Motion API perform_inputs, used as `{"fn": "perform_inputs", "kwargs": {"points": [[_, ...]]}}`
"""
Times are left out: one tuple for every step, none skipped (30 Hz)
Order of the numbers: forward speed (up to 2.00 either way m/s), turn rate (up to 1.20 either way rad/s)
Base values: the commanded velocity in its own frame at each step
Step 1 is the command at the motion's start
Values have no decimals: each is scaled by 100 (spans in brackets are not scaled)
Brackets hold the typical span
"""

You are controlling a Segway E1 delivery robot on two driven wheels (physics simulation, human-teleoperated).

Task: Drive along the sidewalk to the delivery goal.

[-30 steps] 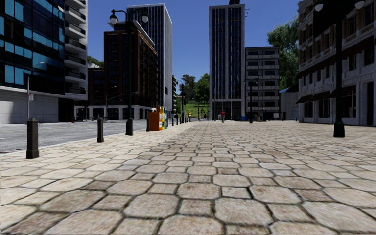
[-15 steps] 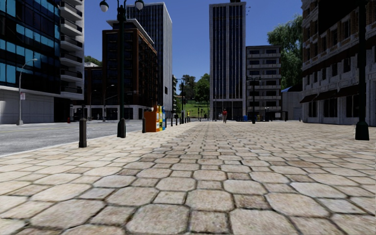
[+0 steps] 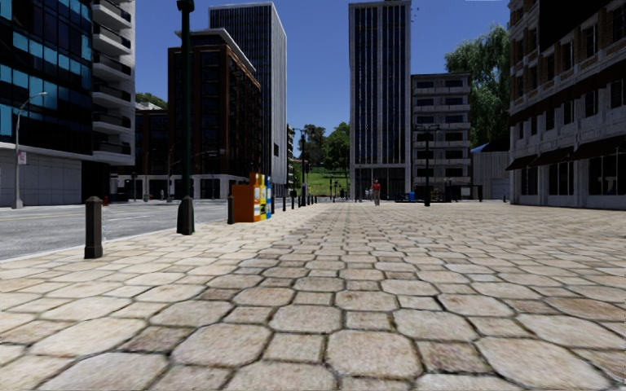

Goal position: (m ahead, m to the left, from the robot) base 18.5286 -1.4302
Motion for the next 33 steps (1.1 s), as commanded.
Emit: {"fn": "perform_inputs", "kwargs": {"points": [[200,0],[200,0],[200,0],[200,0],[200,0],[200,0],[200,0],[200,0],[200,0],[200,0],[200,0],[200,0],[200,0],[200,0],[200,0],[200,0],[200,0],[200,0],[200,0],[200,0],[200,0],[200,0],[200,0],[200,0],[200,0],[200,0],[200,0],[200,0],[200,0],[200,0],[200,0],[200,0],[200,0]]}}
